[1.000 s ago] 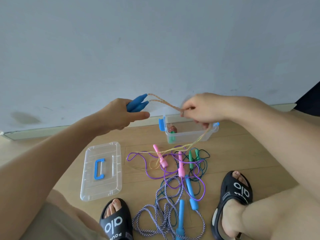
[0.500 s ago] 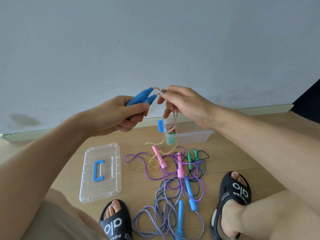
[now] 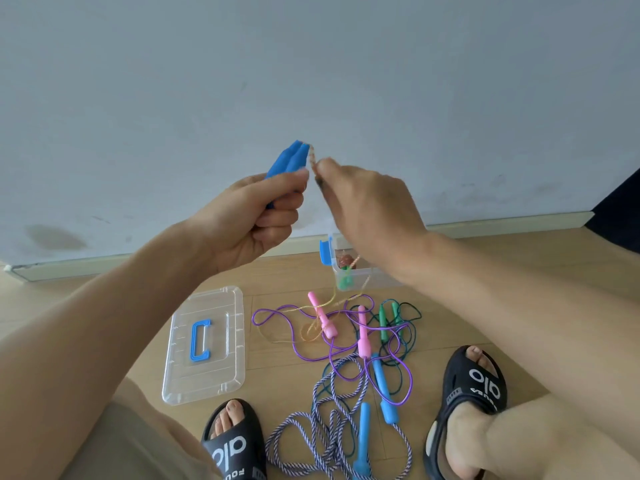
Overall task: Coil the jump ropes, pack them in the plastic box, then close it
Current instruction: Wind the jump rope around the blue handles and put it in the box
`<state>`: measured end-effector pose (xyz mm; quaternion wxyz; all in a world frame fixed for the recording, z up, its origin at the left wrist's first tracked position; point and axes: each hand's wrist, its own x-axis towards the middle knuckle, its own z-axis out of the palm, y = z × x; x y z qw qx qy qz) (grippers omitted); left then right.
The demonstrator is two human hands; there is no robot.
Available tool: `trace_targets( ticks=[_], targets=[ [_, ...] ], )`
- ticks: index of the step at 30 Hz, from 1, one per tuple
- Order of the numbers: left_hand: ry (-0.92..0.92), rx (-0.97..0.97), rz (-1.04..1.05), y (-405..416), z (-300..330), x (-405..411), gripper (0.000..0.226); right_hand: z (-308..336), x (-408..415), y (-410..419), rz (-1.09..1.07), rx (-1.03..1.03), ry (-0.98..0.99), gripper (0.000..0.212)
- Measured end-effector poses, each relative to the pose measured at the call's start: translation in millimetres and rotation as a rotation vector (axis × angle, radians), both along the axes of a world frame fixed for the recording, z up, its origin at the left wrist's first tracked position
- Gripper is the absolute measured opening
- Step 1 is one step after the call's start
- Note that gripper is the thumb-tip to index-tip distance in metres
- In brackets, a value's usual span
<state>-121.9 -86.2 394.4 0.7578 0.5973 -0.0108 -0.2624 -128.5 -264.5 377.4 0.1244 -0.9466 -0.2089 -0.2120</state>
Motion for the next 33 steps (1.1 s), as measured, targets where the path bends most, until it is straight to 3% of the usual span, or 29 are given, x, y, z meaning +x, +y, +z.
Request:
trace_targets(
  ticks=[3,8,11,16,19,21,26,33],
  targets=[
    [0.002,0.128,0.136,-6,-5,2,0.02,2,-5,12,-0.006,-0.292,0.054,0.039],
    [-0.01,0.199,0.22,-5,-9,9,0.028,3,-14,18,0.096,-0.457,0.151,0.028],
    [-0.122,0.387,0.188,-2,-12,7,0.028,5,-14,18,0.145,-0.507,0.178,0.03],
    [-0.326,0.741,0.138,0,-20,7,0.029,12,-14,11,0.206,-0.514,0.224,0.015],
    [-0.64,1.086,0.01,-1,-28,4,0.034,6,-15,5,0.228,-0.506,0.255,0.016],
    [-0.817,1.202,-0.077,0,-33,2,0.043,3,-16,0,0.25,-0.463,0.325,0.021],
    [-1.109,1.326,-0.304,1,-42,-3,0.044,14,-17,-11,0.257,-0.31,0.499,0.026],
    [-1.063,1.242,-0.251,-2,-43,-3,0.043,17,-20,-15,0.251,-0.182,0.717,0.025]
  ],
)
